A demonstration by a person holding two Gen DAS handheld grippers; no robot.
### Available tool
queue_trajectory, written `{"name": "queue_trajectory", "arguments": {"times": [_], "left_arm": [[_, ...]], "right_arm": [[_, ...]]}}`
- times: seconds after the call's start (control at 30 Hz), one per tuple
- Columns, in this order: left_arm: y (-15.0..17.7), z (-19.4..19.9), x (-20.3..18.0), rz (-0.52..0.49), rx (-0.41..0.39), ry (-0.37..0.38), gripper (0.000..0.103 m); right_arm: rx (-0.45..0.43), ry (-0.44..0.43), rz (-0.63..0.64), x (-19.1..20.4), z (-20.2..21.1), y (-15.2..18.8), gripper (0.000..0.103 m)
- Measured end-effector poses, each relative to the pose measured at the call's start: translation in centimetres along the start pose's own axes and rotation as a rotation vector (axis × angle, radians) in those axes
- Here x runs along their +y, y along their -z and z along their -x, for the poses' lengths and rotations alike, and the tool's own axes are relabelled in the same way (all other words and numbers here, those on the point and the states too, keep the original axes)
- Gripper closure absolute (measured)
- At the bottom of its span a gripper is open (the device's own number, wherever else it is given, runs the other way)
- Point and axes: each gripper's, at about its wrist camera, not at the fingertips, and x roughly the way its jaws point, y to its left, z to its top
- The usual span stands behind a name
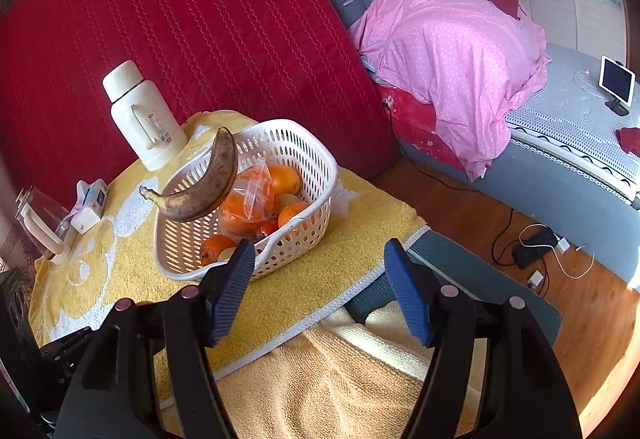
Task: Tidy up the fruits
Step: 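Carry the orange into the white basket and open the left tool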
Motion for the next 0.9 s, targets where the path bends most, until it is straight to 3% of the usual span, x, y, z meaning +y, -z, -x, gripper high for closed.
{"name": "queue_trajectory", "arguments": {"times": [0.37,0.63,0.9], "left_arm": [[-4.8,2.5,-2.1,-0.016,-0.11,-0.043,0.067],[-8.1,0.8,-5.5,-0.073,-0.134,-0.037,0.067],[-9.4,-1.6,-6.7,-0.081,-0.107,-0.017,0.067]], "right_arm": [[0.005,-0.021,-0.02,-1.4,-0.7,-0.2,0.034],[0.022,-0.02,-0.019,-3.3,-1.3,-0.3,0.034],[0.022,0.007,-0.054,-5.8,-1.5,-0.4,0.034]]}}
